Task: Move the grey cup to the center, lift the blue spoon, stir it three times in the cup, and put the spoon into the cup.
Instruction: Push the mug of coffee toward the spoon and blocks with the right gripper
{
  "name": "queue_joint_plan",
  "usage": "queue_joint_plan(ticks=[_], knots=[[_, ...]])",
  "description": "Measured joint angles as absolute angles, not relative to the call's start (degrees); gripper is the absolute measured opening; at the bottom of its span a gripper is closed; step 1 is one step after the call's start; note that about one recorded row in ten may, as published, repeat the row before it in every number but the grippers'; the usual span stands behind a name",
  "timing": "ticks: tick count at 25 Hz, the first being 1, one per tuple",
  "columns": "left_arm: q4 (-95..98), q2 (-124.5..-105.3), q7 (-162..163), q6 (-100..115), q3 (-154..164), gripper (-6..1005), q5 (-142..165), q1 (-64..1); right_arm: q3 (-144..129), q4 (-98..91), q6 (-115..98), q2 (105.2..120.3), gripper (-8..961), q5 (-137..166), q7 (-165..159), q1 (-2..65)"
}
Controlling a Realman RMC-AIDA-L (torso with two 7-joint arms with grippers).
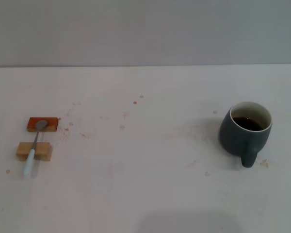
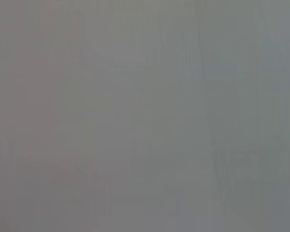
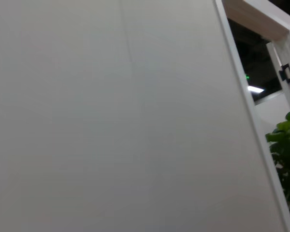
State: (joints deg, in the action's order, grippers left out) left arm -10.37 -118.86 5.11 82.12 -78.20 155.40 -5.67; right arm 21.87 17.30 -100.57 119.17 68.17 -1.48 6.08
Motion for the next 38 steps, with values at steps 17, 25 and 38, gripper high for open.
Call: queue_joint_plan(ticks=[17, 25, 38], knots=[[-10.0, -119.1, 5.8, 79.0, -77.5, 837, 155.4, -6.2, 24.3, 8.4, -78.7, 119.1, -1, 67.9, -1.4, 15.7], [-10.4, -119.08, 6.8, 78.4, -77.1, 837, 155.4, -6.8, 23.6, 6.6, -71.4, 118.88, -1, 68.3, -1.4, 19.4], [-10.4, -119.08, 7.3, 78.4, -77.0, 838, 155.4, -7.2, 23.3, 5.3, -58.2, 118.97, -1, 75.3, -1.3, 27.4]])
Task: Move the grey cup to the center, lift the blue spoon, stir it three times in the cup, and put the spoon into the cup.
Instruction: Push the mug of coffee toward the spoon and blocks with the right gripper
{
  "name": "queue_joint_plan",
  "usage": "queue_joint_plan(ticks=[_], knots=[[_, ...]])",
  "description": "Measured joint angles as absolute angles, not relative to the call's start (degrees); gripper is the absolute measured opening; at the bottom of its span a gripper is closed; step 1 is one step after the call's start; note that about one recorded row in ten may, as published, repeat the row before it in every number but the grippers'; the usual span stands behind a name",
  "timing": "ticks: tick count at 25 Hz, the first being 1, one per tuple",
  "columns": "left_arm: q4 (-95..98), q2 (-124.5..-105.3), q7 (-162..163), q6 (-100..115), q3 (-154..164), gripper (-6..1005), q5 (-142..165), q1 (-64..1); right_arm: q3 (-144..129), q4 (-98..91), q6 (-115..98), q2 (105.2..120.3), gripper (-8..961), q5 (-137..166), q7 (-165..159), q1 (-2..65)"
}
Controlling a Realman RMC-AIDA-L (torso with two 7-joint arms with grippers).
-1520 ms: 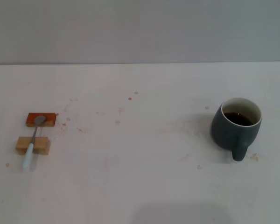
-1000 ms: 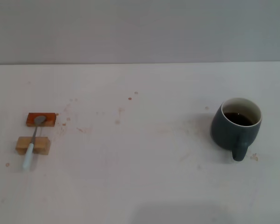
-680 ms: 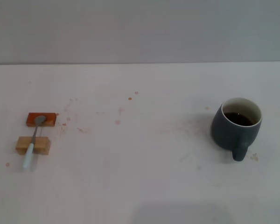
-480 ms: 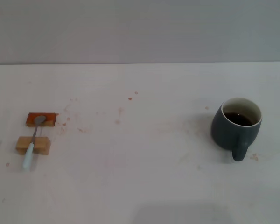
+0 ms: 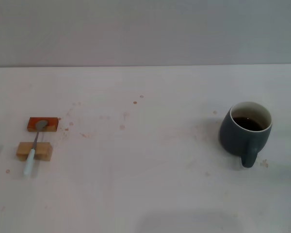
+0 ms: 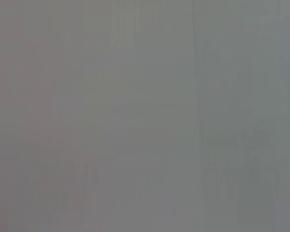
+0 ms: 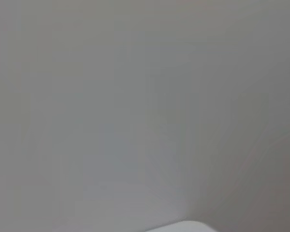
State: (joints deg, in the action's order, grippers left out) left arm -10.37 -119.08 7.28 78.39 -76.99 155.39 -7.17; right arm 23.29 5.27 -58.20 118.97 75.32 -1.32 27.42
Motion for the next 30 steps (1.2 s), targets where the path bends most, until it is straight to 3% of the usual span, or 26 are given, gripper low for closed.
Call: queue_joint_plan(ticks=[30], knots=[[-10.4, -119.09, 7.3, 79.1, -77.0, 837, 155.4, -7.6, 20.5, 13.3, -50.0, 119.27, -1, 88.4, -1.3, 30.2]])
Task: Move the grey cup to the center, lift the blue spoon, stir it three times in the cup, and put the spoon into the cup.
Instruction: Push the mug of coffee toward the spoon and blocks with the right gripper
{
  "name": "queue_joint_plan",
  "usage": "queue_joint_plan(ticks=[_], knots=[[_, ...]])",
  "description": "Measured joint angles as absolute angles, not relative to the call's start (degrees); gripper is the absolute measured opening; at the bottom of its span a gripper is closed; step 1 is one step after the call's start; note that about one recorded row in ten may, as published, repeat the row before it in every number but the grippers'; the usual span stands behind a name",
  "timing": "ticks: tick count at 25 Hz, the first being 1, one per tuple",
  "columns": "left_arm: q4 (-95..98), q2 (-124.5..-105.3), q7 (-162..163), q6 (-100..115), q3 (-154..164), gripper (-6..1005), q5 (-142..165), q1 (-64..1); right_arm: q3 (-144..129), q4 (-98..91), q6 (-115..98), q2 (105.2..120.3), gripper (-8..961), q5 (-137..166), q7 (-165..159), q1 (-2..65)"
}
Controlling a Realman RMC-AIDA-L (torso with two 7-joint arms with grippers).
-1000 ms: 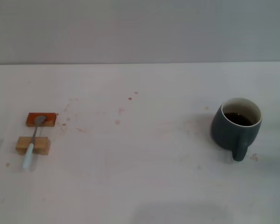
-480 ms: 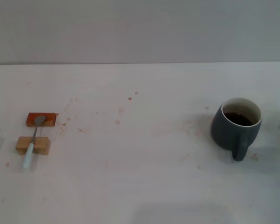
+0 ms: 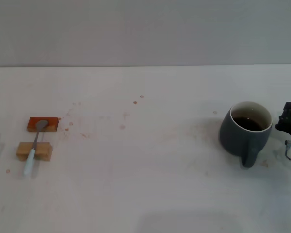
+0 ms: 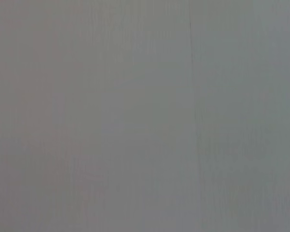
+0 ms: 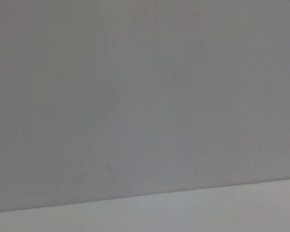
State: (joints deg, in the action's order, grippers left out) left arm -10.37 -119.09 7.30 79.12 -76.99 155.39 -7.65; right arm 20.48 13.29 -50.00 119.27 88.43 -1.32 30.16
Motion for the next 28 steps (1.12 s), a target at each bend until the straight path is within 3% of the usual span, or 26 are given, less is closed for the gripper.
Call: queue_joint_plan(ticks=[28], knots=[[-11.2, -119.09, 7.4, 79.6, -76.9, 837, 155.4, -7.4, 20.4, 18.9, -45.7, 119.27, -1, 95.7, -1.3, 32.1]])
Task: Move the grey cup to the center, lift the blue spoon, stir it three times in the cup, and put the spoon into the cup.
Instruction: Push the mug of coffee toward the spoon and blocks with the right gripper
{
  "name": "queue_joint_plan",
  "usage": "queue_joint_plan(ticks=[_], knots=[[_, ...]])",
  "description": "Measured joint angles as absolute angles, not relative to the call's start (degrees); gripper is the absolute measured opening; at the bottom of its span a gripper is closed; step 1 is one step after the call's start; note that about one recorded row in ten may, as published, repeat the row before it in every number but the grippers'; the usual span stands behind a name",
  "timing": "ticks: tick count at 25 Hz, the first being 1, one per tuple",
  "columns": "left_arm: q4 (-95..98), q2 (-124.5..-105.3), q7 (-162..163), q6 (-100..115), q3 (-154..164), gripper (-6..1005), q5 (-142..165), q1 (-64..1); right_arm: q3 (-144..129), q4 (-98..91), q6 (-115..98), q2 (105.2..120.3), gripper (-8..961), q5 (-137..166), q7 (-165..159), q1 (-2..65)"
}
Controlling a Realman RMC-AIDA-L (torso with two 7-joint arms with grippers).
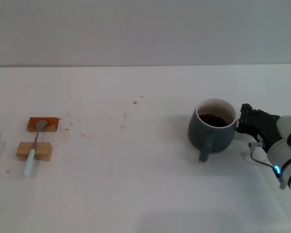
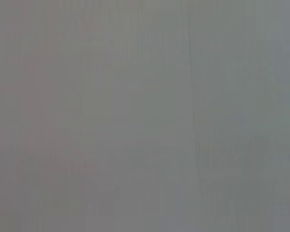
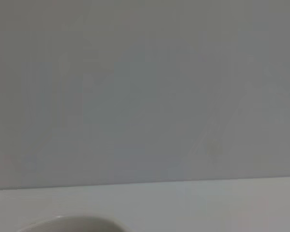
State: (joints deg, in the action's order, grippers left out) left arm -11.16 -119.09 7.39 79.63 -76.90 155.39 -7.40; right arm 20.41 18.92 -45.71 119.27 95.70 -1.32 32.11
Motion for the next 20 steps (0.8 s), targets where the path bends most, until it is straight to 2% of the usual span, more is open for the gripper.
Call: queue_joint_plan(ticks=[20], knots=[[-11.2, -118.95, 7.4, 79.7, -76.9, 838, 155.4, -7.4, 20.8, 25.7, -41.1, 119.52, -1, 103.2, -1.3, 35.4]])
